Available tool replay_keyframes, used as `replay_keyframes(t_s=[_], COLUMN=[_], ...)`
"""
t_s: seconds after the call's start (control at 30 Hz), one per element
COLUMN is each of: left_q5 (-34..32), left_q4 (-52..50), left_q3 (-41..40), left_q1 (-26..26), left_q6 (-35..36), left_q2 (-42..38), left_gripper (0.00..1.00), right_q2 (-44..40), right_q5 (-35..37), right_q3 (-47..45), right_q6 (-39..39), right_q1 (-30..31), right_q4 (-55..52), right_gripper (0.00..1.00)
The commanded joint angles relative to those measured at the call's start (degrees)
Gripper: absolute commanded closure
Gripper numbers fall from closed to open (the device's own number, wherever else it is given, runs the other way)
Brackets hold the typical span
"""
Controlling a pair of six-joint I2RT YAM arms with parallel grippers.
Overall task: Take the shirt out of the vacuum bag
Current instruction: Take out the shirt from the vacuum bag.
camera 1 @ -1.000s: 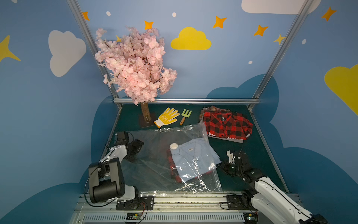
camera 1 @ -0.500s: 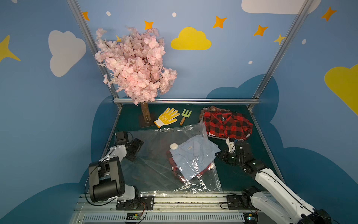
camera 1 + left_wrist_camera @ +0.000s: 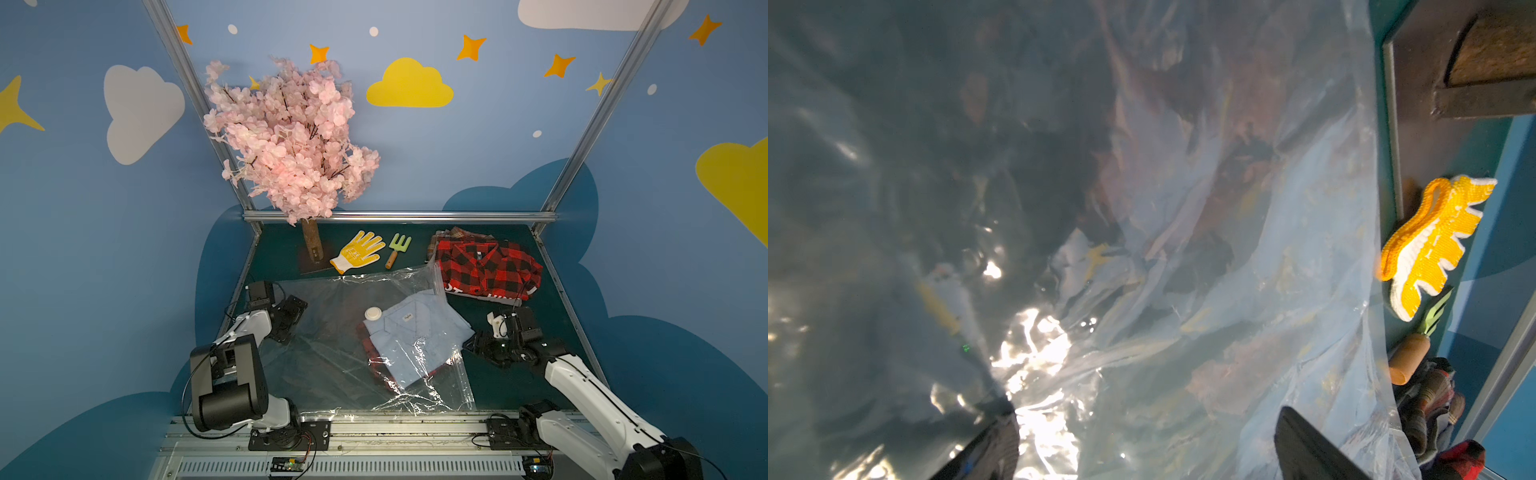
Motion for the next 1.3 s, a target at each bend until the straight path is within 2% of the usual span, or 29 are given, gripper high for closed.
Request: replay_keyframes(t_s=[0.0,0.13,0.27,0.33,0.37,0.67,0.8,0.9,0.97,1.1,1.27], left_q5=[-2.5,-2.2,-1.4,-1.0,-1.0,-1.0,0.4,0.8,0.9,1.0,1.1], left_q4=[-3.7,-3.7,-3.1,-2.8,-2.8,-2.8,-2.5,-2.4,-2.4,-2.4,-2.1], left_q3=[-4.2,-4.3,-4.6,-4.8,-4.9,-5.1,-5.1,-5.1,-5.1,-5.1,-5.0], left_q1=[0.0,0.0,0.0,0.0,0.0,0.0,0.2,0.2,0.2,0.3,0.3], left_q6=[1.5,1.7,1.5,1.3,1.3,2.1,2.1,2.2,2.3,2.4,2.5], left_q2=[4.9,4.8,5.0,4.9,4.8,4.4,4.6,4.6,4.7,4.7,5.0], left_gripper=[0.04,0.04,0.03,0.03,0.03,0.03,0.03,0.02,0.02,0.02,0.02], right_q2=[4.1,12.2,24.2,31.7,34.9,41.3,43.0,44.5,44.3,41.8,39.9], right_q5=[-1.2,-6.0,-20.3,-28.3,-29.9,-32.5,-36.4,-36.4,-36.4,-36.1,-35.6], right_q3=[4.6,9.4,13.5,18.2,19.0,16.5,14.9,15.0,14.6,15.0,17.5], right_q6=[-7.5,-13.0,-13.2,-19.6,-19.9,-17.6,-14.6,-14.3,-13.2,-12.1,-13.3], right_q1=[-3.8,-9.2,-13.9,-15.5,-15.8,-15.8,-13.2,-11.0,-10.8,-10.7,-9.2], right_q4=[-2.3,2.0,8.6,5.0,5.0,9.5,15.4,16.2,17.4,17.2,13.0], right_gripper=[0.30,0.26,0.24,0.24,0.23,0.22,0.22,0.23,0.28,0.45,0.76])
